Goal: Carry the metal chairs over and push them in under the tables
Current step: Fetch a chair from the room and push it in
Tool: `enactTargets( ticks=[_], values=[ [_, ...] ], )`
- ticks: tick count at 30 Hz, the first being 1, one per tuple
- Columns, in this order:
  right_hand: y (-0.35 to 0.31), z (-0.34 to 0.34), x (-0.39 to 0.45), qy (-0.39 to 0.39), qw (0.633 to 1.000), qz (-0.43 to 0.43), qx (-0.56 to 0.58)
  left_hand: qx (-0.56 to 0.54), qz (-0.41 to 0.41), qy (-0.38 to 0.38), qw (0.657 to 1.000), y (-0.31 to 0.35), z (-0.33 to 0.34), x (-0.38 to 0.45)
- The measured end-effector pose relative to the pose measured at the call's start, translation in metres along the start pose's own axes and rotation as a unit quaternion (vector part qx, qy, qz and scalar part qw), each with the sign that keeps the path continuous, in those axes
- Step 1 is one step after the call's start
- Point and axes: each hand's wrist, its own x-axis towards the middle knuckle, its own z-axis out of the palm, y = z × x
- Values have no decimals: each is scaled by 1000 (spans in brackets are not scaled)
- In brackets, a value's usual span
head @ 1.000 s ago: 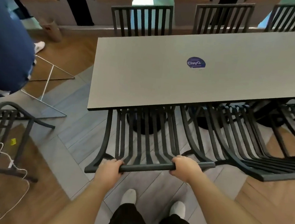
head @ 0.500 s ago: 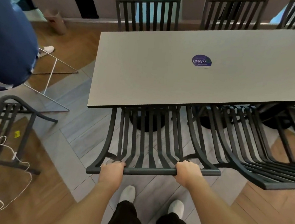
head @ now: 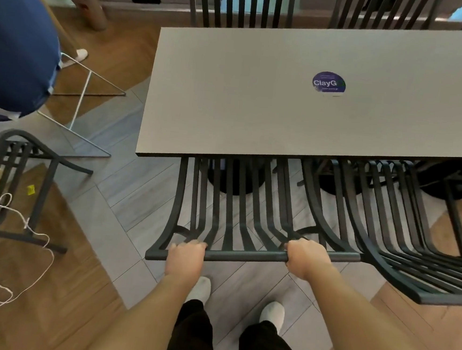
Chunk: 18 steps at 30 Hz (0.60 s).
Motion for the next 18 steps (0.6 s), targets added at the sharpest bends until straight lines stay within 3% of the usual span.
enactTargets(
  ticks=[18],
  values=[
    [-30, 2, 6, -5, 1000, 2, -8, 15, 6, -58, 998, -33, -7, 3]
  ],
)
